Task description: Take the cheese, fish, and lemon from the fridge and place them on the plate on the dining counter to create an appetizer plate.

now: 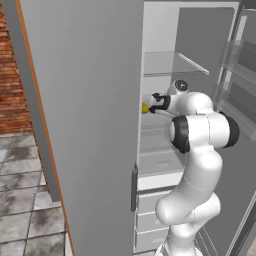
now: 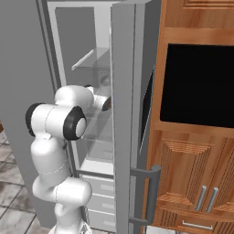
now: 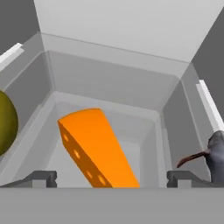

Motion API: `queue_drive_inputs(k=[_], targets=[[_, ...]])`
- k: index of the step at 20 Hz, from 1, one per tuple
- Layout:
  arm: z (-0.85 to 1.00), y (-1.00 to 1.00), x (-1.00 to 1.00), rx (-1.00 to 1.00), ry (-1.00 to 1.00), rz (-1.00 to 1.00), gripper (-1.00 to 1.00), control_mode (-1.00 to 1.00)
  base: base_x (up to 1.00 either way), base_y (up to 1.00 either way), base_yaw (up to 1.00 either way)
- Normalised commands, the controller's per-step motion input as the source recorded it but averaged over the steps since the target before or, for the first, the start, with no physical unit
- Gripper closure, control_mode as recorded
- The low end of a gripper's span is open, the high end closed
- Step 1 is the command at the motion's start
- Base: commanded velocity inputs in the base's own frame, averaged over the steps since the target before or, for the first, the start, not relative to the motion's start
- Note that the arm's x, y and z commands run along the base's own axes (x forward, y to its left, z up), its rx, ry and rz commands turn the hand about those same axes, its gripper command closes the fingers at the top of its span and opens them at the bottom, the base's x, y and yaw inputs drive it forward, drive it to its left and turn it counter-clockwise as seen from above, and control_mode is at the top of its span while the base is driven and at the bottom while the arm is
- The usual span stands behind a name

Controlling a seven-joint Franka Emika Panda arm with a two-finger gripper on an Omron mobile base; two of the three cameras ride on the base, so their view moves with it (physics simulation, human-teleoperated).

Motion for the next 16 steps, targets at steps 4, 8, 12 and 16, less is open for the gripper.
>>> queue_drive_inputs(k=[4, 8, 12, 16], targets=[[-0.14, -0.01, 0.12, 0.00, 0.00, 0.03, -1.00, -1.00, 0.00, 0.00, 0.00], [-0.12, -0.01, 0.12, 0.00, 0.00, 0.03, -1.00, -1.00, 0.00, 0.00, 0.00], [-0.12, 0.00, 0.12, 0.00, 0.00, 0.03, -1.00, -1.00, 0.00, 0.00, 0.00], [-0.26, 0.13, 0.03, 0.00, 0.00, 0.03, -1.00, -1.00, 0.00, 0.00, 0.00]])
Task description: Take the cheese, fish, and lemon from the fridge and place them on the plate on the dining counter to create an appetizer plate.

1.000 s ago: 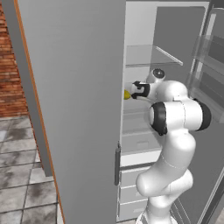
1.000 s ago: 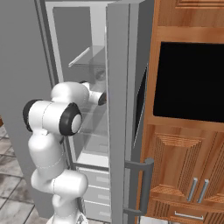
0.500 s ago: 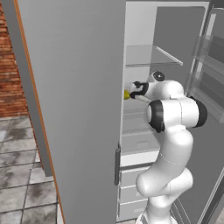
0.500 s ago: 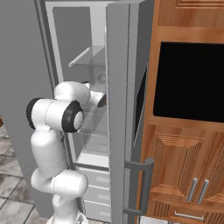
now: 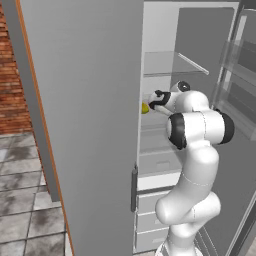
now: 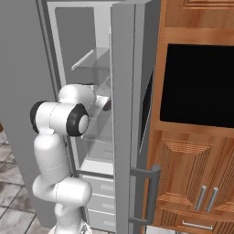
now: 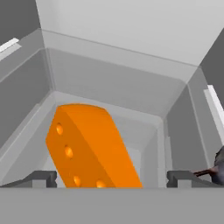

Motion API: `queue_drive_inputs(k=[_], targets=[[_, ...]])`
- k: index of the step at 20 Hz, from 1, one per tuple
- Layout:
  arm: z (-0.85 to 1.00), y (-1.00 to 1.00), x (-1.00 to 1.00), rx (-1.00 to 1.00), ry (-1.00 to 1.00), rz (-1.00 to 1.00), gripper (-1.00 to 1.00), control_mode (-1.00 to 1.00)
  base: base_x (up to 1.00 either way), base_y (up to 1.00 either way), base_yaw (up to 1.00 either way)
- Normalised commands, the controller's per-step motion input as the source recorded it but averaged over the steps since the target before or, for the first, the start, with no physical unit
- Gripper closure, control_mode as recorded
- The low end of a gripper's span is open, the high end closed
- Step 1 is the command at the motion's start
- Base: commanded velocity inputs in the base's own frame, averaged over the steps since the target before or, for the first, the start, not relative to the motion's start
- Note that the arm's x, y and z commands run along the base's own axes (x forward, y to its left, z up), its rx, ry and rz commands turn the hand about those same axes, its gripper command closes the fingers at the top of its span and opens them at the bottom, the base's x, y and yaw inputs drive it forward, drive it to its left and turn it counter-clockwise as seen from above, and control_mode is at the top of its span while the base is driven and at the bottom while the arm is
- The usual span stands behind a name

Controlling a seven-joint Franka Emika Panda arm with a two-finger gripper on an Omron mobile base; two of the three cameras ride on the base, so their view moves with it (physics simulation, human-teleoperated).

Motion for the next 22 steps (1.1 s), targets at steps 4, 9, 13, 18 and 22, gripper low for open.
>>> queue_drive_inputs(k=[4, 9, 13, 18, 22], targets=[[-0.38, 0.47, 0.00, 0.00, 0.00, 0.00, 1.00, -1.00, 0.00, 0.00, 0.00], [-0.29, 0.41, 0.00, 0.00, 0.00, 0.00, 1.00, -1.00, 0.00, 0.00, 0.00], [-0.08, 0.28, -0.11, 0.00, -0.01, 0.00, 1.00, -1.00, 0.00, 0.00, 0.00], [0.00, 0.26, -0.62, 0.00, -0.05, -0.02, 1.00, -1.00, 0.00, 0.00, 0.00], [0.04, 0.09, -1.00, 0.00, -0.12, -0.14, 1.00, -1.00, 0.00, 0.00, 0.00]])
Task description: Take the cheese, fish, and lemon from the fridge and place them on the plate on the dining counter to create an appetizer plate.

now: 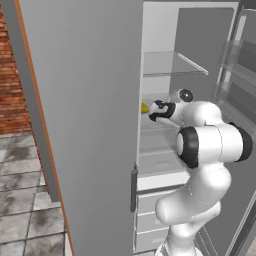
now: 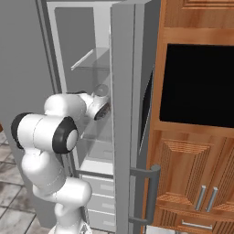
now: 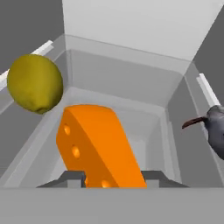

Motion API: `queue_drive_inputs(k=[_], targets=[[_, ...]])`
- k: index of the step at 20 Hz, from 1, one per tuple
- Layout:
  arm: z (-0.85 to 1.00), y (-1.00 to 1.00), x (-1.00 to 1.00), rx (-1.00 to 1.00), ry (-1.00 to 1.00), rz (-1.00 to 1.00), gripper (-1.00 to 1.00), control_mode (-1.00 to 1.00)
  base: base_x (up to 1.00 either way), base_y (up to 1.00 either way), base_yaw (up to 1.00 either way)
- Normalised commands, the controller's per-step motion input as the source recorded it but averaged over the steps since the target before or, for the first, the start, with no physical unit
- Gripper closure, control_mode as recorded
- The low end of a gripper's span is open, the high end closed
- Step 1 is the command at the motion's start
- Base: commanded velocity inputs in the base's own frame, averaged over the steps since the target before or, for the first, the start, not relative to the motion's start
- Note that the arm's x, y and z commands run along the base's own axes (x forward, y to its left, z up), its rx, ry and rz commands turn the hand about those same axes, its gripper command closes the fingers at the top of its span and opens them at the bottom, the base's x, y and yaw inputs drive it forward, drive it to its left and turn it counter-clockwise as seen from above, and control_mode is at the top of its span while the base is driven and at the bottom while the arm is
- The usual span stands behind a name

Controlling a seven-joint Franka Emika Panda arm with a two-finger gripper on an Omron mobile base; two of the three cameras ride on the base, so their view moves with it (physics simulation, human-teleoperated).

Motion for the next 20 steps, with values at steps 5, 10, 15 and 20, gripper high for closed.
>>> queue_drive_inputs(k=[5, 10, 15, 20], targets=[[0.54, 0.00, -1.00, 0.00, -0.07, -0.26, 1.00, -1.00, 0.00, 0.00, 0.00], [0.90, 0.10, -0.96, 0.03, 0.00, -0.29, 1.00, -1.00, 0.00, 0.00, 0.00], [0.98, 0.22, -0.68, 0.16, 0.05, -0.20, 1.00, -1.00, 0.00, 0.00, 0.00], [0.83, 0.24, -0.53, 0.24, 0.14, -0.14, 1.00, -1.00, 0.00, 0.00, 0.00]])
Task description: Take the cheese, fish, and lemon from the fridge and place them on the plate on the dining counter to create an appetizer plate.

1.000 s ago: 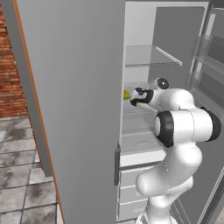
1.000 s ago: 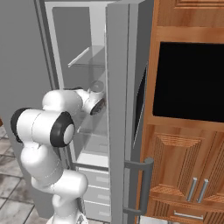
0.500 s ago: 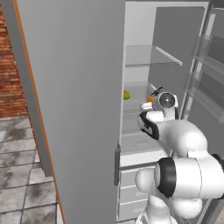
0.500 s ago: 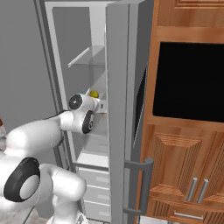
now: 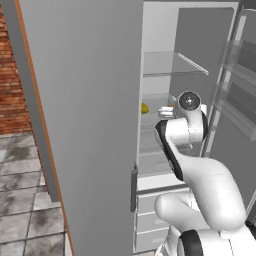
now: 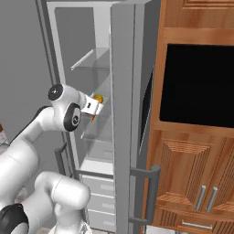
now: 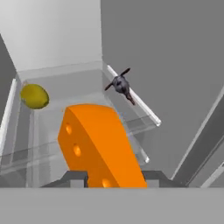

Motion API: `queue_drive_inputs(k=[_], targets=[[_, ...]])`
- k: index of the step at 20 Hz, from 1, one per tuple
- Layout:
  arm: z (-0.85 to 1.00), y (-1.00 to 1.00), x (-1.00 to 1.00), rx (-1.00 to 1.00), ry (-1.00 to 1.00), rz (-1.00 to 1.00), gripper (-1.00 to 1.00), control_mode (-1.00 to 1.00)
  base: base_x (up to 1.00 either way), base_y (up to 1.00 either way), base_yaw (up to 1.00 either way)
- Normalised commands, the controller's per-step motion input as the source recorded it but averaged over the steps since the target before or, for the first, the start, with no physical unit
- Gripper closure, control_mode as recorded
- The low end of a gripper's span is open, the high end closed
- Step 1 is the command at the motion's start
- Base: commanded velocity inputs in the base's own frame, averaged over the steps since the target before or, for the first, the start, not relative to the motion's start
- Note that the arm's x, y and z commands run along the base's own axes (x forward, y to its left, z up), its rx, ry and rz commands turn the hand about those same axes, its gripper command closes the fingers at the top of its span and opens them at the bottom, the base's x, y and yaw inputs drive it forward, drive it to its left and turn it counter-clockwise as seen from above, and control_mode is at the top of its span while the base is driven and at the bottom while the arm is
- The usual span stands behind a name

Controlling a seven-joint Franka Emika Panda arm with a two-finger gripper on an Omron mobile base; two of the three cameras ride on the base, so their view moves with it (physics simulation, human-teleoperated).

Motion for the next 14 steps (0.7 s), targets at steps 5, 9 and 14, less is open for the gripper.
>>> queue_drive_inputs(k=[5, 9, 14], targets=[[0.51, 0.24, -0.57, 0.23, 0.19, -0.11, 1.00, -1.00, 0.00, 0.00, 0.00], [0.19, 0.37, -0.66, 0.08, 0.12, -0.11, 1.00, -1.00, 0.00, 0.00, 0.00], [0.01, 0.41, -0.58, 0.00, 0.10, -0.10, 1.00, -1.00, 0.00, 0.00, 0.00]])
